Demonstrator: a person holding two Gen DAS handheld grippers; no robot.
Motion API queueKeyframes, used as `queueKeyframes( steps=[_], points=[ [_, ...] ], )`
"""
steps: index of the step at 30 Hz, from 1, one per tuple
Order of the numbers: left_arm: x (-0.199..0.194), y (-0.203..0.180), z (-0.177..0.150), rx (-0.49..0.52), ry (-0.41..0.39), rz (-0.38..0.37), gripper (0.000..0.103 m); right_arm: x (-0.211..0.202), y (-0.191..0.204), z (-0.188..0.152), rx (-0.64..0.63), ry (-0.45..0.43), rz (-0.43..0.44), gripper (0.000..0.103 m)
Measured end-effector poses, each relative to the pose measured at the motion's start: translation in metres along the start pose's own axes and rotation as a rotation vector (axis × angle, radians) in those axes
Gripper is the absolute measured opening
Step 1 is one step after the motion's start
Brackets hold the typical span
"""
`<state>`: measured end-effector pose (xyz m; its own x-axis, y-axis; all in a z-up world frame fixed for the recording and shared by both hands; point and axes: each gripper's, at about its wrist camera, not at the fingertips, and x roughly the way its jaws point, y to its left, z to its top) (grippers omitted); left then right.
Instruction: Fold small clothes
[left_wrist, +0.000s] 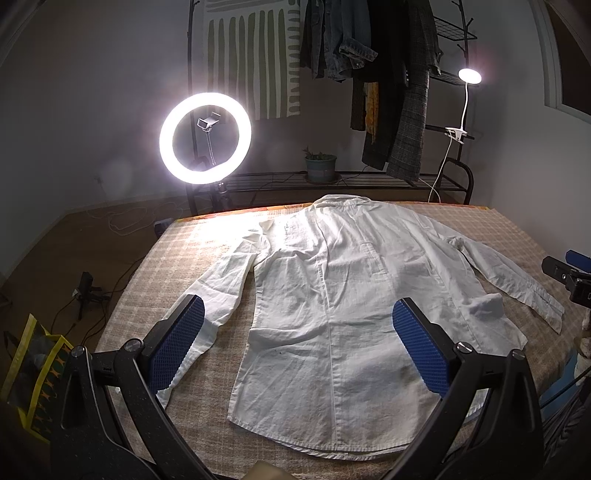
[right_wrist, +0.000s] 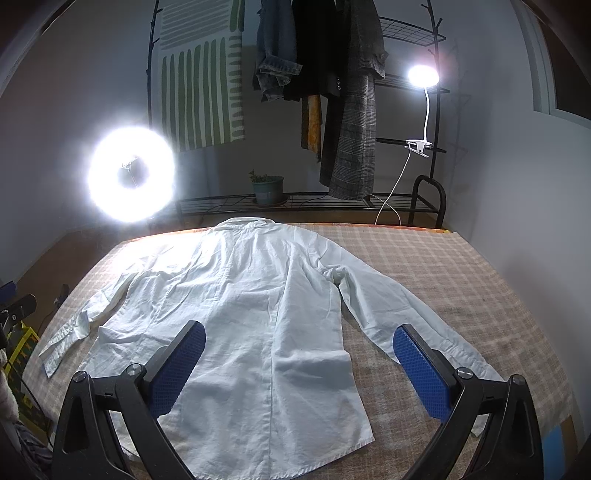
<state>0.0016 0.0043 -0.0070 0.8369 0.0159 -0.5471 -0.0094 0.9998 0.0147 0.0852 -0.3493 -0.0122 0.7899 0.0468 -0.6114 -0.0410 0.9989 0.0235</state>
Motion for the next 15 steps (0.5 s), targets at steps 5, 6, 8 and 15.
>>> queueKeyframes(
  steps=[5, 6, 8, 15],
  points=[
    [-0.0013, 0.0005, 0.0038, 0.000, -0.005, -0.001, 0.103, -0.0001, 0.0001, 0.0005, -0.001, -0.001, -0.002, 0.103],
    [-0.0014, 0.0006, 0.0038, -0.001, -0.005, -0.001, 0.103, 0.0001, 0.0007, -0.0007, -0.001, -0.002, -0.003, 0.103],
    [-0.0023, 0.0006, 0.0047, -0.002, -0.007, 0.000, 0.103, 0.0000, 0.0005, -0.0004, -0.001, -0.002, -0.002, 0.103],
    [-0.0027, -0.0003, 0.0061, -0.002, -0.008, 0.000, 0.103, -0.0008, 0.0021, -0.0005, -0.002, -0.009, -0.004, 0.103]
  ],
)
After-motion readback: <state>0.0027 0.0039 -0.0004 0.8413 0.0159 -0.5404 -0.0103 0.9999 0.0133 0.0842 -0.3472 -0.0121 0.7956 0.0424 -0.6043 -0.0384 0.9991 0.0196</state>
